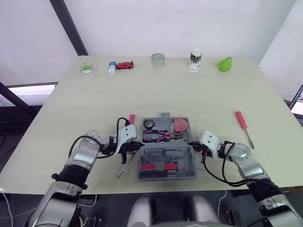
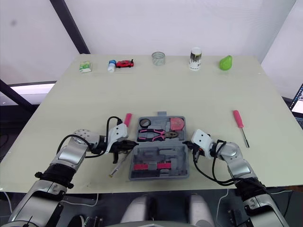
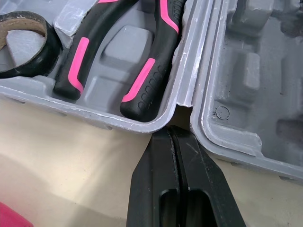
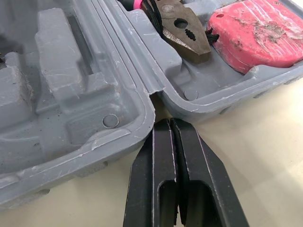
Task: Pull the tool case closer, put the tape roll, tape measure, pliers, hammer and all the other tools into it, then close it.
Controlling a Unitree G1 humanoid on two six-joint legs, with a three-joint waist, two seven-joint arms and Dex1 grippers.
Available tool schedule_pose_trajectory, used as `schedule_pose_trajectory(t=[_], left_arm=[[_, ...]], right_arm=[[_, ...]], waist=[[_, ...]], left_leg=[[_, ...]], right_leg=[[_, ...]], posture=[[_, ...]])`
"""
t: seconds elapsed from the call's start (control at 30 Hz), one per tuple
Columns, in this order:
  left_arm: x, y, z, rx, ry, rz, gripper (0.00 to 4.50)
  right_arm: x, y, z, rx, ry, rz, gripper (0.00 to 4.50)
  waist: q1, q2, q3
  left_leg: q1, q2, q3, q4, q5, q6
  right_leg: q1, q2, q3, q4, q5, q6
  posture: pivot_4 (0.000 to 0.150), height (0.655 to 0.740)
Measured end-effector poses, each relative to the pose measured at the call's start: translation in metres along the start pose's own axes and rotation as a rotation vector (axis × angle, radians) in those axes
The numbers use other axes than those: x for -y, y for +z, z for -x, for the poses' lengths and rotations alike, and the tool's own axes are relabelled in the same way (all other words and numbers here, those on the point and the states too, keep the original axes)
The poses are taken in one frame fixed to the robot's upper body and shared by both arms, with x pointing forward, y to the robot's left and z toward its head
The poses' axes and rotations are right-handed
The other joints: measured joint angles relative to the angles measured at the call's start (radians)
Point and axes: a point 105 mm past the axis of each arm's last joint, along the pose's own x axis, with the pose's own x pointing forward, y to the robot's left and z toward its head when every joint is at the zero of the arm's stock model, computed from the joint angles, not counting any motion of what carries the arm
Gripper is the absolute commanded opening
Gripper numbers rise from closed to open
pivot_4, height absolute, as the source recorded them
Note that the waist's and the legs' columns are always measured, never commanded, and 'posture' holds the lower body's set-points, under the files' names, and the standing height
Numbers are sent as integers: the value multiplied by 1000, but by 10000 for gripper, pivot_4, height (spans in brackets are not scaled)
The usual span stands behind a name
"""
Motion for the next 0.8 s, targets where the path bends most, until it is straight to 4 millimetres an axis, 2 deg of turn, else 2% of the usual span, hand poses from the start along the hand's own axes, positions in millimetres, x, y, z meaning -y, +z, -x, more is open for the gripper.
schedule_pose_trajectory(t=[0.8], left_arm=[[0, 0, 1, -3, -1, 0, 0]], right_arm=[[3, -2, 3, -4, -15, 14, 691]], waist=[[0, 0, 0]], left_leg=[[0, 0, 0, 0, 0, 0]], right_leg=[[0, 0, 0, 0, 0, 0]], posture=[[1500, 7400]])
